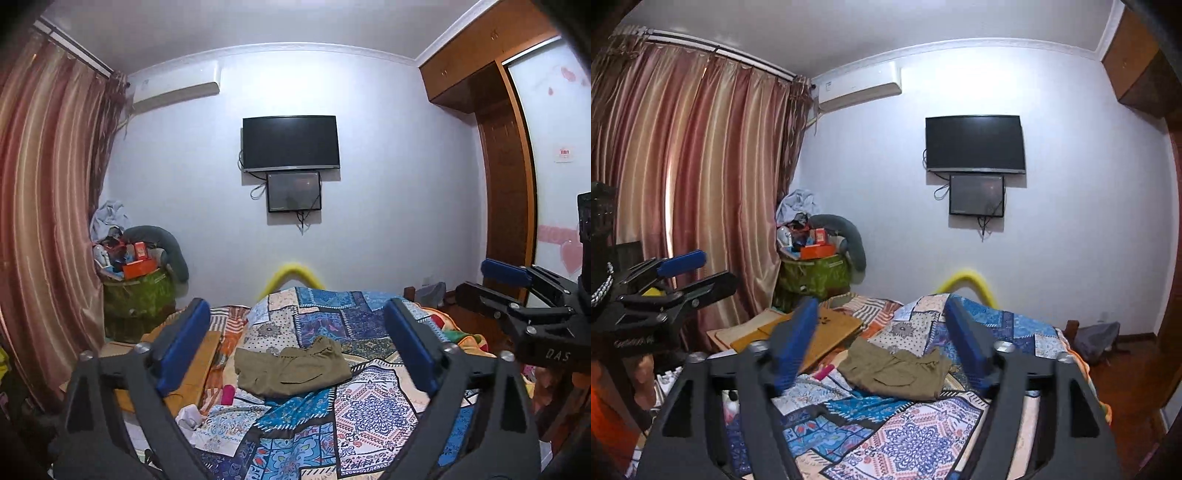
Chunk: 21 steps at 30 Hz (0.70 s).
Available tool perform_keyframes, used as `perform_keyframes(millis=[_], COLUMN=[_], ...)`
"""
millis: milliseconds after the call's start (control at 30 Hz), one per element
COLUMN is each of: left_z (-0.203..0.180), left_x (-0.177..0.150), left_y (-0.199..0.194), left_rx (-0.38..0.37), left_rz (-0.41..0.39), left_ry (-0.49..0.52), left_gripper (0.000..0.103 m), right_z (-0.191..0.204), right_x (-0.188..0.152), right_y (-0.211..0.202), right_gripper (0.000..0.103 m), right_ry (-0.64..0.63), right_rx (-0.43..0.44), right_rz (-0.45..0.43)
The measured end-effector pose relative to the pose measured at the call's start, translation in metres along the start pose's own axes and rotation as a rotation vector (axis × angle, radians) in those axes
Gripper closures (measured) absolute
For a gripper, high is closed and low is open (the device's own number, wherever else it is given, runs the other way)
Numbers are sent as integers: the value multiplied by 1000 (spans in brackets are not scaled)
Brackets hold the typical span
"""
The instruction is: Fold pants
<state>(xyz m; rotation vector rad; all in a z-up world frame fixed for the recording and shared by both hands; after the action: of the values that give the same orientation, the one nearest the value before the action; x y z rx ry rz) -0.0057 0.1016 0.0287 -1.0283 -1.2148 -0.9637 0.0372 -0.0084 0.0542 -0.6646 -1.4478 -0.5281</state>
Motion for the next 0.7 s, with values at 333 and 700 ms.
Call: perform_keyframes(millis=[333,700], left_z=[3,6], left_x=[-7,-14], left_y=[-13,-13], left_rx=[-6,-5], left_rz=[2,11], left_ry=[-35,-42], left_gripper=[0,0], right_z=[3,9], right_x=[-1,-10], right_y=[-16,-23], right_gripper=[0,0], right_ry=[36,24], right_rx=[-37,-45], right_rz=[-22,-10])
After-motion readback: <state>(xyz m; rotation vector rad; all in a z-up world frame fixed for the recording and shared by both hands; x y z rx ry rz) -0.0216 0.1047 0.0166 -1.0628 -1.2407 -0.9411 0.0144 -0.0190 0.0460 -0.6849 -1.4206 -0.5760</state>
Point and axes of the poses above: each gripper's, at about its wrist camera, not at the fingertips, and y roughly the way its jaws point, z to its left, x to its top, the point moved 2 cm from there along y, roughly the way its jaws point, and after that the axes turned 2 degrees about -z, right-handed, at the moved point
